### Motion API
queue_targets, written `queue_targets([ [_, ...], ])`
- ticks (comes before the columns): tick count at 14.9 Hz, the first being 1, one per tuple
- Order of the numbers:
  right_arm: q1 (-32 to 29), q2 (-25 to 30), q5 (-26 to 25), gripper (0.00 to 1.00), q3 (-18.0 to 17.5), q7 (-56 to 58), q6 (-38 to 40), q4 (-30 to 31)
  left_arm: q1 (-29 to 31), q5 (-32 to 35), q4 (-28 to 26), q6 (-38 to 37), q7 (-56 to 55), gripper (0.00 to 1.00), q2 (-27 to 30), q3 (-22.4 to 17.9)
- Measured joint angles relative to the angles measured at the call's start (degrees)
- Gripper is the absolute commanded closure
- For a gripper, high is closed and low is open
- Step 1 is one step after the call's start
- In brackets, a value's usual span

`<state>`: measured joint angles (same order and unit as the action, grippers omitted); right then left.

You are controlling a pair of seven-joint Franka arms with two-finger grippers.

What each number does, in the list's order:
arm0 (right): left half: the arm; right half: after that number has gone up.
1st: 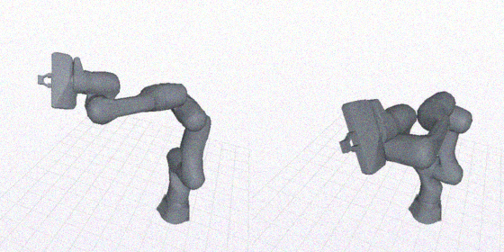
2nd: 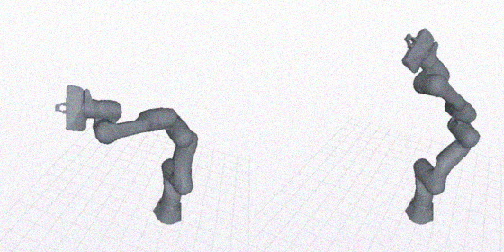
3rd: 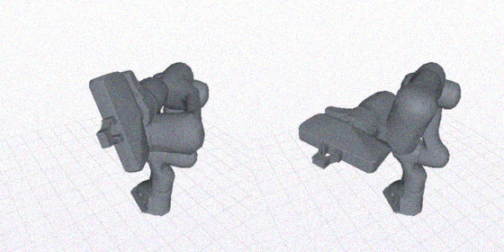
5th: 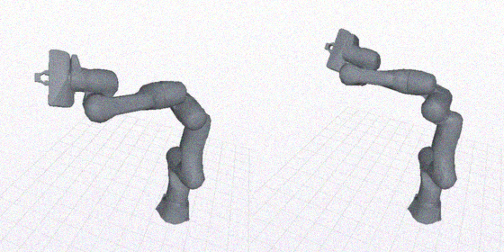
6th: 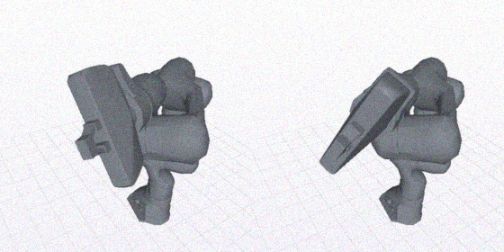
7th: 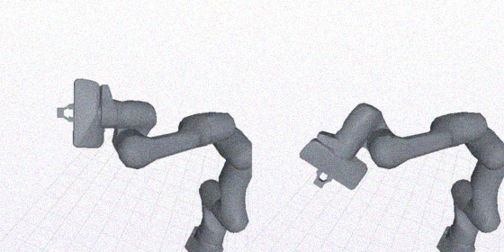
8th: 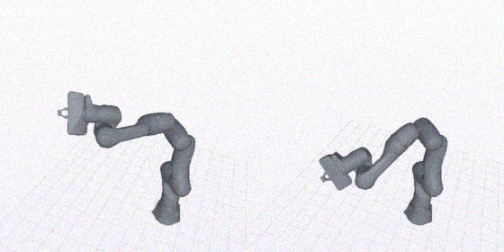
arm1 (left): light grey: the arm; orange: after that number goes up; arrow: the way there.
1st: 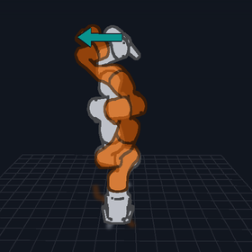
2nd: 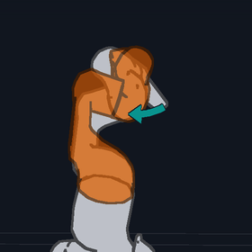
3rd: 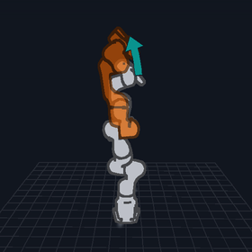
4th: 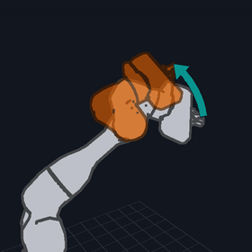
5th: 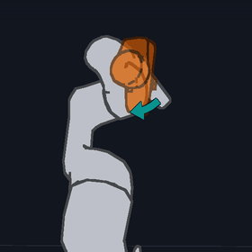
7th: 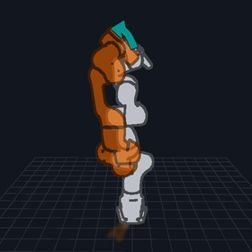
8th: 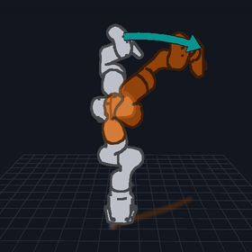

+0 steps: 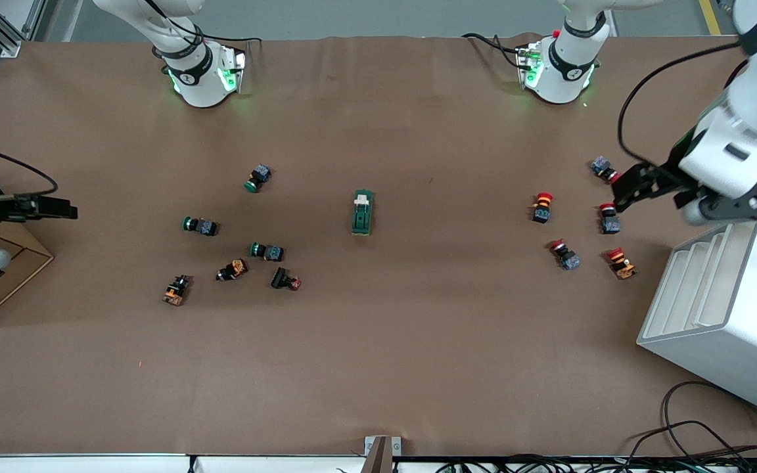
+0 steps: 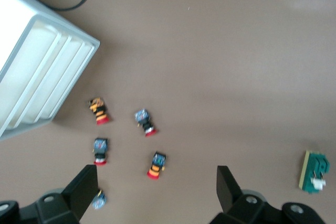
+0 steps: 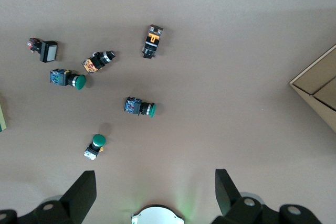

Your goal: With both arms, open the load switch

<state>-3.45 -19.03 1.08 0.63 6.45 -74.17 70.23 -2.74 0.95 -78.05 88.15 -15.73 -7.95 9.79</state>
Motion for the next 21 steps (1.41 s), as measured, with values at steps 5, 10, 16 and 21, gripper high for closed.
queue_targets([
  [5, 0.29, 3.00, 0.00, 0.00, 0.00, 0.01, 0.71, -0.03, -2.51, -0.85, -1.82, -2.75, 2.65, 0.00, 5.50, -5.11],
  [10, 3.68, 3.61, -2.29, 0.00, 0.12, -0.18, 0.56, -0.03, -3.58, -0.85, -6.23, -2.86, 11.35, 0.00, 9.92, -9.41],
  [16, 2.53, 3.90, -2.18, 0.00, 0.94, -0.18, 0.58, 0.02, -3.81, -0.85, -8.35, -3.55, 12.13, 0.00, 11.62, -9.28],
  [21, 2.54, 10.17, -2.17, 0.00, 0.95, -0.13, -1.56, 6.22, -3.99, -0.85, -8.39, -3.78, 12.20, 0.00, 11.64, -8.97],
])
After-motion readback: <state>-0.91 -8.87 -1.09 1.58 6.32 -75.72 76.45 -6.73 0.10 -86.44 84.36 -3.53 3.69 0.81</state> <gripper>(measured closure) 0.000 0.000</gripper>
